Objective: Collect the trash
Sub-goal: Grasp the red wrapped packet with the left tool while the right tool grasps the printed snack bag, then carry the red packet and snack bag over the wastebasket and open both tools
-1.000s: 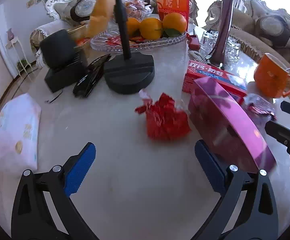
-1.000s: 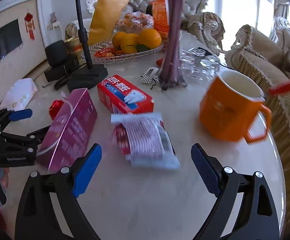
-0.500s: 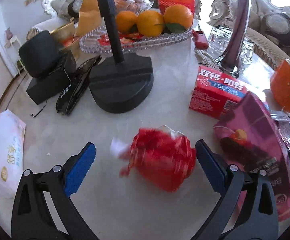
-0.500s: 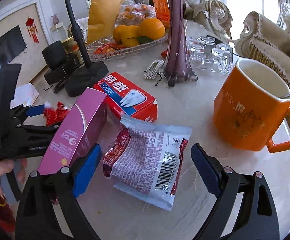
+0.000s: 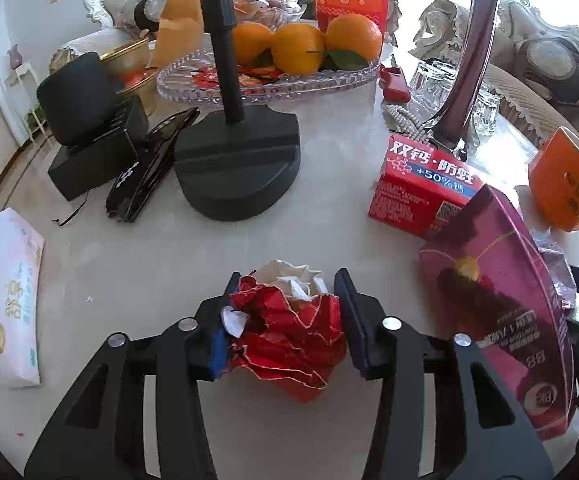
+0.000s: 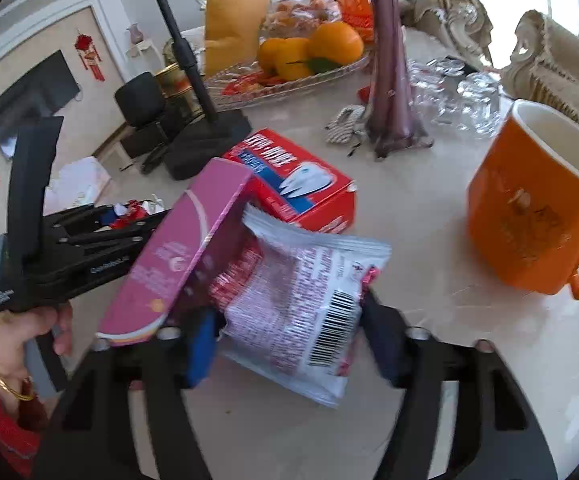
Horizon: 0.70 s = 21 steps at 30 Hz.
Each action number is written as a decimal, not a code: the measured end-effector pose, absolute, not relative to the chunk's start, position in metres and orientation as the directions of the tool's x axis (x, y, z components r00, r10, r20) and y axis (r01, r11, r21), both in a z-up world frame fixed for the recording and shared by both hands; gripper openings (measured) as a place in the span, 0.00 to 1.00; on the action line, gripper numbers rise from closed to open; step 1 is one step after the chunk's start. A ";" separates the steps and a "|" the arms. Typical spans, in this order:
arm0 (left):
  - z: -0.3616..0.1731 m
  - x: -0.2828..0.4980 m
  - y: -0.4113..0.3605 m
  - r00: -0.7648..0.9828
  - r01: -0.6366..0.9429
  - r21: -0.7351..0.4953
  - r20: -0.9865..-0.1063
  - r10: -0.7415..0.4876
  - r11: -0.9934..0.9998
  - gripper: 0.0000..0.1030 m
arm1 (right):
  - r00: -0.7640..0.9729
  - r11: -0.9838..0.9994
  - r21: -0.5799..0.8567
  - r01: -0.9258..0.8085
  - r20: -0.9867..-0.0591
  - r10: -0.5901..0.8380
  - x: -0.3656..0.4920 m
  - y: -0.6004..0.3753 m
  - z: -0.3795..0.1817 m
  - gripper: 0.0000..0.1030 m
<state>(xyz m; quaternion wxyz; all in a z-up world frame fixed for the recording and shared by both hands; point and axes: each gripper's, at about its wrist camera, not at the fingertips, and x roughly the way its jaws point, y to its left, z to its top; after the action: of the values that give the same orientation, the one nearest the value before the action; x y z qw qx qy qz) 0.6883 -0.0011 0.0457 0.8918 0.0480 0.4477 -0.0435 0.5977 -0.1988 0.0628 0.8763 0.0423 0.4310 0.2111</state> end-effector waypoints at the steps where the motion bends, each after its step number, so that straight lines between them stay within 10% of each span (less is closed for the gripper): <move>1: 0.046 0.687 -0.001 0.598 0.120 0.051 -0.801 -0.031 0.991 0.43 | 0.539 0.908 0.253 -0.334 -0.739 0.404 0.597 -0.198 0.064 0.50; 21: 0.099 0.520 0.007 0.651 0.148 0.024 -0.755 -0.079 0.989 0.43 | 0.618 0.860 0.344 -0.376 -0.599 0.509 0.466 -0.184 0.095 0.49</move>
<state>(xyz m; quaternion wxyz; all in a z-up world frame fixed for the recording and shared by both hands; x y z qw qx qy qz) 0.5204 0.0065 0.0986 0.9076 0.0415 0.4132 -0.0626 0.4657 -0.1840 0.0950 0.8947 0.0928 0.3601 0.2474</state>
